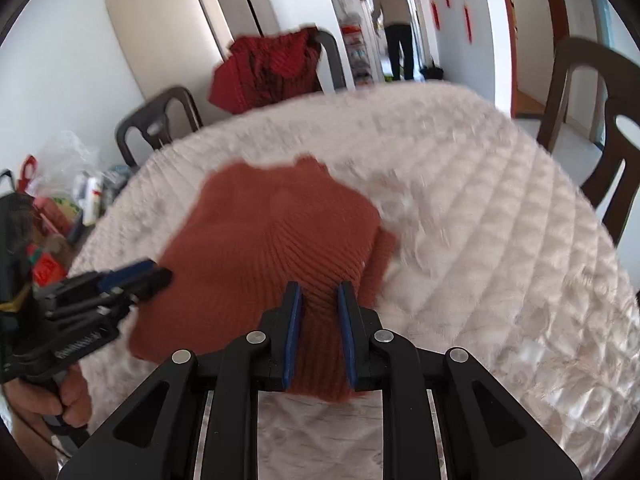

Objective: Fold small clothes

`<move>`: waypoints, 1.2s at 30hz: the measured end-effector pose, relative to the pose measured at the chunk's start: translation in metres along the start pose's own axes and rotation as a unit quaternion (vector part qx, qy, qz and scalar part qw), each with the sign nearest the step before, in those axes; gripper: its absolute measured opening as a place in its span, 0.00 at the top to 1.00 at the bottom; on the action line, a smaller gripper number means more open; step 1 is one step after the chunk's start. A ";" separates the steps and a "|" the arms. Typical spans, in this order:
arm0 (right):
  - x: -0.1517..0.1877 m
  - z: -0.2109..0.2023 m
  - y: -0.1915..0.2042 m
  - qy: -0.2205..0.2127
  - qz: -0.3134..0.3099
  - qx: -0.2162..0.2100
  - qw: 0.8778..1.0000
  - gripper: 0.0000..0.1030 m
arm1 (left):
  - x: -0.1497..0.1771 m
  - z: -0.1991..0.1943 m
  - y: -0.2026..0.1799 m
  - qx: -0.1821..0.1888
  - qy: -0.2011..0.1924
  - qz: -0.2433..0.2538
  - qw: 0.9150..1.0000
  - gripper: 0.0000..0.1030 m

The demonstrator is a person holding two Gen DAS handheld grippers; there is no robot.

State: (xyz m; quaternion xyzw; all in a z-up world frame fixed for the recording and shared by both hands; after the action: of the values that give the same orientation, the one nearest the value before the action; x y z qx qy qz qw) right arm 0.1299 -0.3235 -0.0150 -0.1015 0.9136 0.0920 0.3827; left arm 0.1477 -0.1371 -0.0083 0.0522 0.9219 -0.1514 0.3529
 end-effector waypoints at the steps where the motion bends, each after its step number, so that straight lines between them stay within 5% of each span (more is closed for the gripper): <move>1: 0.001 0.000 0.000 -0.002 -0.003 0.000 1.000 0.82 | 0.001 0.000 0.001 0.001 -0.001 -0.001 1.000 0.64; 5: 0.004 0.006 -0.005 0.010 0.007 -0.001 1.000 0.70 | 0.003 0.002 0.002 0.001 -0.007 -0.003 1.000 0.64; 15: 0.006 -0.006 -0.012 0.004 0.038 -0.024 0.999 0.68 | 0.000 -0.011 0.007 0.001 -0.004 -0.024 1.000 0.64; 25: -0.002 -0.037 -0.002 -0.025 0.023 -0.013 0.999 0.67 | -0.008 -0.035 0.015 -0.022 -0.035 -0.025 0.999 0.64; 36: 0.012 -0.032 0.011 -0.012 -0.013 -0.013 1.000 0.74 | 0.010 -0.022 0.012 -0.023 -0.007 -0.018 1.000 0.63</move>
State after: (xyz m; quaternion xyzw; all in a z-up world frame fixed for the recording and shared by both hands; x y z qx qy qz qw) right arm 0.0969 -0.3219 0.0000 -0.1169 0.9065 0.1000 0.3931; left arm 0.1290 -0.1186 -0.0020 0.0267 0.9234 -0.1373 0.3574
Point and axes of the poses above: each gripper's, at about its wrist camera, not at the fingertips, and z roughly the way its jaws point, y to its left, x to its underside, the point moved 5 cm from there along z, roughly the way its jaws point, and after that the axes turned 13 degrees about -z, right-handed, at the moved point
